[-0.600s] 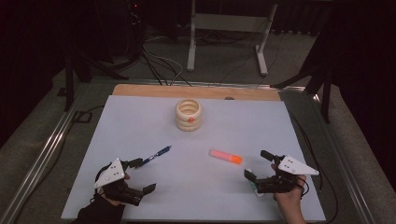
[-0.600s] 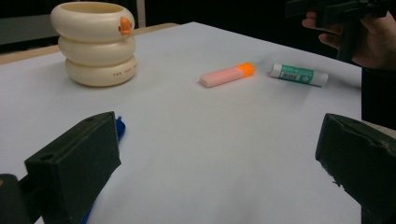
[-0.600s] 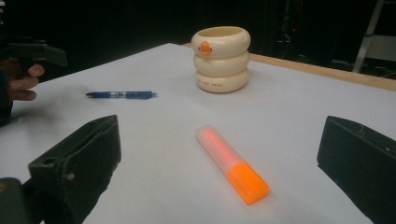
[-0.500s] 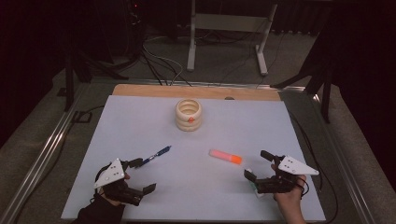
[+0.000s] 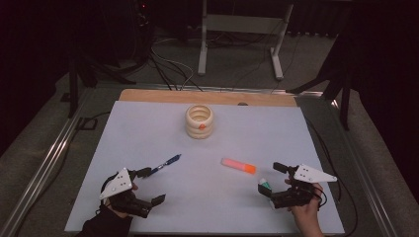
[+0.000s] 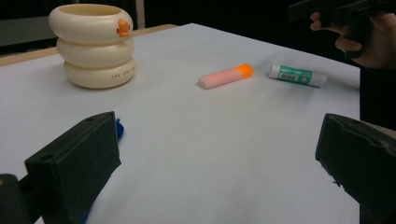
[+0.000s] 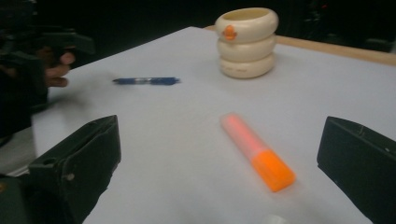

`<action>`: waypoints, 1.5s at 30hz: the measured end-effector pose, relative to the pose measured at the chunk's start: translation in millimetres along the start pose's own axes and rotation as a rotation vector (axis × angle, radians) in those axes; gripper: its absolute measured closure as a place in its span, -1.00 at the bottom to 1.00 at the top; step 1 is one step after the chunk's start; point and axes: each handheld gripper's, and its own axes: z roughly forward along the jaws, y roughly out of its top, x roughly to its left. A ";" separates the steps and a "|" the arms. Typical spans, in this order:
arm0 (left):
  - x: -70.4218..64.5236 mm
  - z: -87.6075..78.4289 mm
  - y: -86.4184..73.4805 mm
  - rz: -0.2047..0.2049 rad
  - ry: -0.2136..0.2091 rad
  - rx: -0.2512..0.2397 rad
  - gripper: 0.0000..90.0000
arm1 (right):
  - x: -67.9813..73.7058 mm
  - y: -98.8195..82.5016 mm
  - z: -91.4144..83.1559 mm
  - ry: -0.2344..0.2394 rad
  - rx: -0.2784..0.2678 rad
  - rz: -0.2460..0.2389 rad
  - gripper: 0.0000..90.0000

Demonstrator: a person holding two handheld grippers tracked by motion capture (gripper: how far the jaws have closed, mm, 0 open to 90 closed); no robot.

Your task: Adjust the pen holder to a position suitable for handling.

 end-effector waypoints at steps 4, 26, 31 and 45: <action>-0.9 0.8 -0.5 0.012 -0.008 0.005 -0.99 | 5.7 3.6 -1.0 -0.029 0.011 -0.003 -1.00; 0.0 -1.2 -0.9 0.008 -0.010 -0.003 -0.99 | 22.0 74.4 -1.1 -0.085 -0.005 -0.072 -1.00; -0.2 -0.7 -0.8 0.006 -0.013 -0.005 -0.99 | 18.8 88.2 8.1 -0.090 0.003 -0.084 -1.00; 0.4 -0.7 -0.5 0.006 -0.014 -0.008 -0.99 | 4.8 119.3 40.1 -0.065 0.009 -0.077 -1.00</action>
